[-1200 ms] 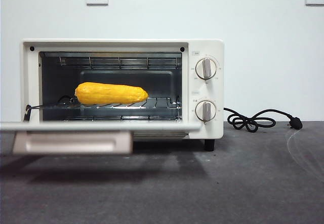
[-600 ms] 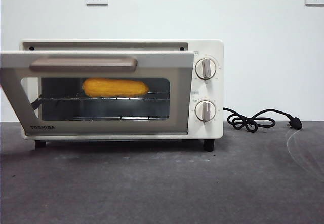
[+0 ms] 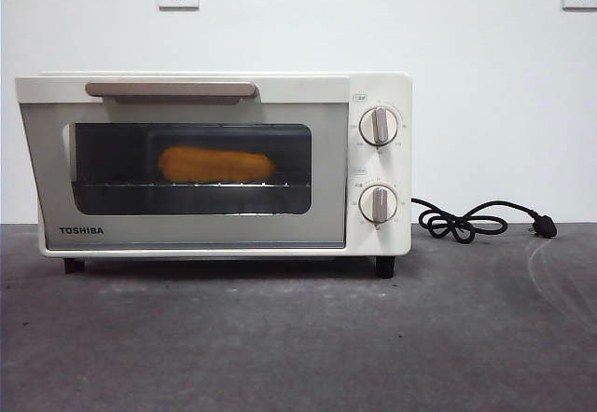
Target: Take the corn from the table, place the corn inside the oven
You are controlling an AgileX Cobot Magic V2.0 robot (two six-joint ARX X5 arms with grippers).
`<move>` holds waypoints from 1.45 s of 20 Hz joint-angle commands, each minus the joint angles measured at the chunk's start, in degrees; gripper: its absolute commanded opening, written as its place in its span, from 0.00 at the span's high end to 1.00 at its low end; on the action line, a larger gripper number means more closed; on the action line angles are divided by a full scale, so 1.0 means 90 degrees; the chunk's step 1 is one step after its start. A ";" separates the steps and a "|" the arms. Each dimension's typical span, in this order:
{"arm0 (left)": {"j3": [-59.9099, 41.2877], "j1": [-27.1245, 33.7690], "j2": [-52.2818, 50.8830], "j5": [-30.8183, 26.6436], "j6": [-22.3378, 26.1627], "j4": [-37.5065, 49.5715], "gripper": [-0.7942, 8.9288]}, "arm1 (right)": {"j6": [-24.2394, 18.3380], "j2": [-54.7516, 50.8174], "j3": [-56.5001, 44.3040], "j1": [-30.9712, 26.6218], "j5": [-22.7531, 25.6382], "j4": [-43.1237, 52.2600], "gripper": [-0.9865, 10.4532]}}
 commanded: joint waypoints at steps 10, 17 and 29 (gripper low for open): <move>-0.0019 -0.0979 -0.1353 0.0248 -0.1226 0.0075 0.93 | 0.0075 0.0012 0.0007 -0.0005 -0.0019 0.0034 0.93; -0.0019 -0.1804 -0.2004 0.0187 -0.0352 -0.0794 0.92 | 0.0097 0.0012 0.0007 -0.0007 -0.0017 0.0027 0.93; -0.0022 -0.2827 -0.3701 -0.6239 0.1649 -0.4716 0.92 | 0.0095 0.0012 0.0007 -0.0007 0.0107 0.0029 0.93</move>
